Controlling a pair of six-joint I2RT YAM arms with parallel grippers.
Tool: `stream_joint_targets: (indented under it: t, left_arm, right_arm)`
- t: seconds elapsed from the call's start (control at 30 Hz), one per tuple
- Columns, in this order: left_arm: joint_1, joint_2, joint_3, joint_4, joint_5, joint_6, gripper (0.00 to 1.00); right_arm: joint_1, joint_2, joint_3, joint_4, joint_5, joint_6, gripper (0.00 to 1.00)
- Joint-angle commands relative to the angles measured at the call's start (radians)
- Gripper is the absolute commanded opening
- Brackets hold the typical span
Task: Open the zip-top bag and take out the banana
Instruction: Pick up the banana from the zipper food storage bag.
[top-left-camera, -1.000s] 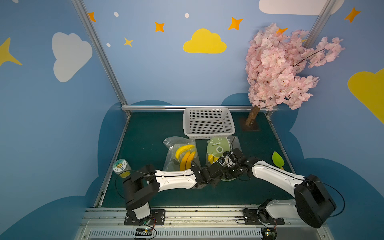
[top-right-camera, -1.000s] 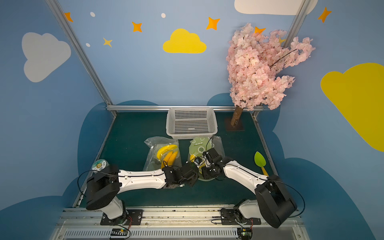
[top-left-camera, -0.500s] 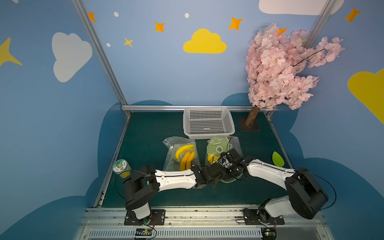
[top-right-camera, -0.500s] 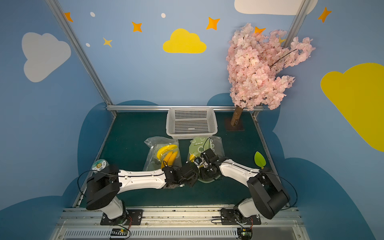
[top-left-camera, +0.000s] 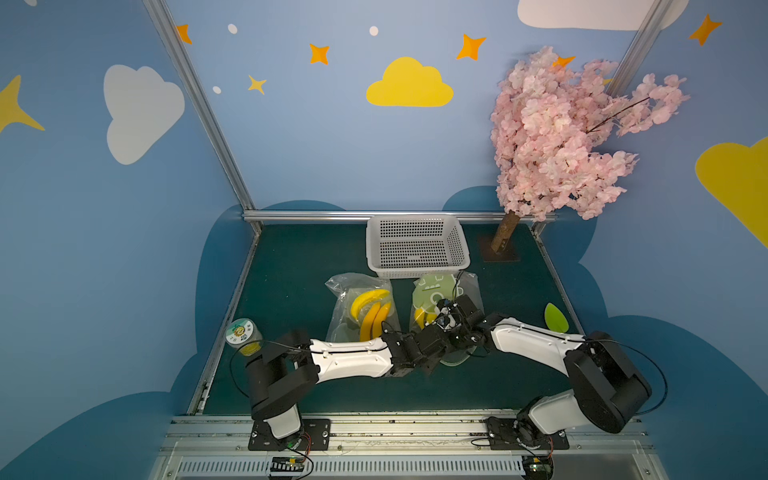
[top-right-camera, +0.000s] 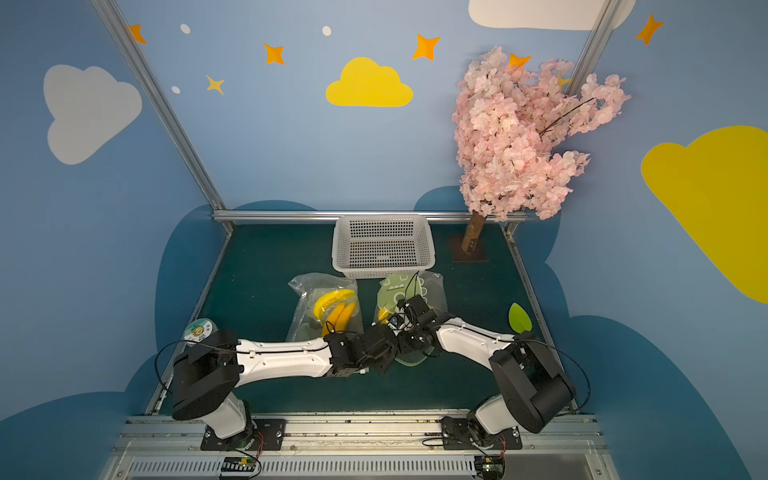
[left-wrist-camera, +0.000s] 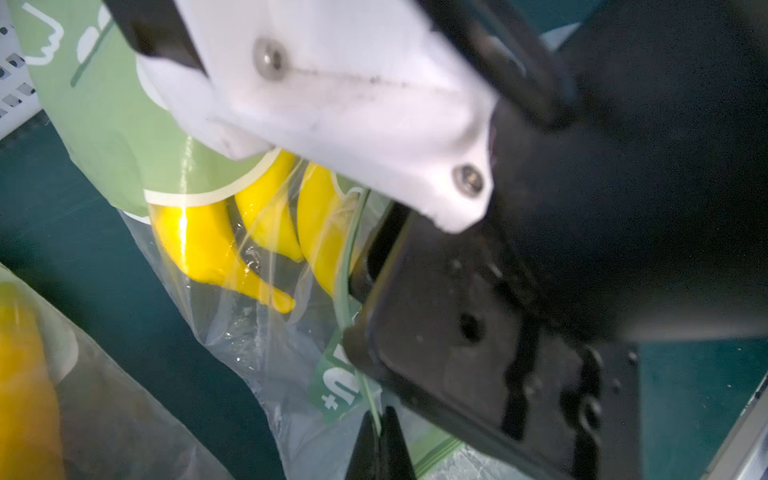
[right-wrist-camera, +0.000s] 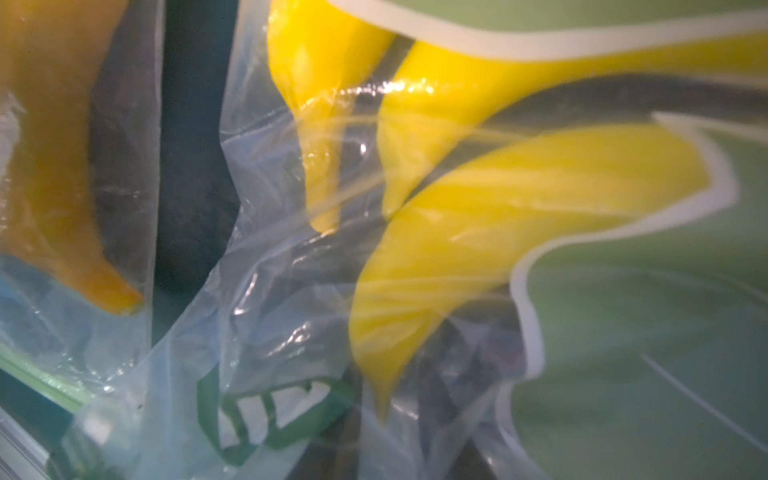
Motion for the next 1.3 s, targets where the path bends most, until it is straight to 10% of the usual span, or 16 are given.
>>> stream_joint_targets:
  t: [0.0, 0.17, 1.27]
  left_arm:
    - [0.004, 0.013, 0.017, -0.016, 0.017, 0.0, 0.03]
    - [0.007, 0.013, 0.013, -0.013, 0.016, -0.004, 0.03]
    - [0.069, 0.112, 0.122, -0.049, -0.078, -0.005, 0.03]
  right_arm:
    - [0.003, 0.032, 0.02, 0.018, 0.001, -0.009, 0.19]
    - [0.003, 0.057, 0.033, -0.008, -0.009, -0.02, 0.0]
    - [0.011, -0.313, -0.024, -0.427, -0.482, -0.036, 0.0]
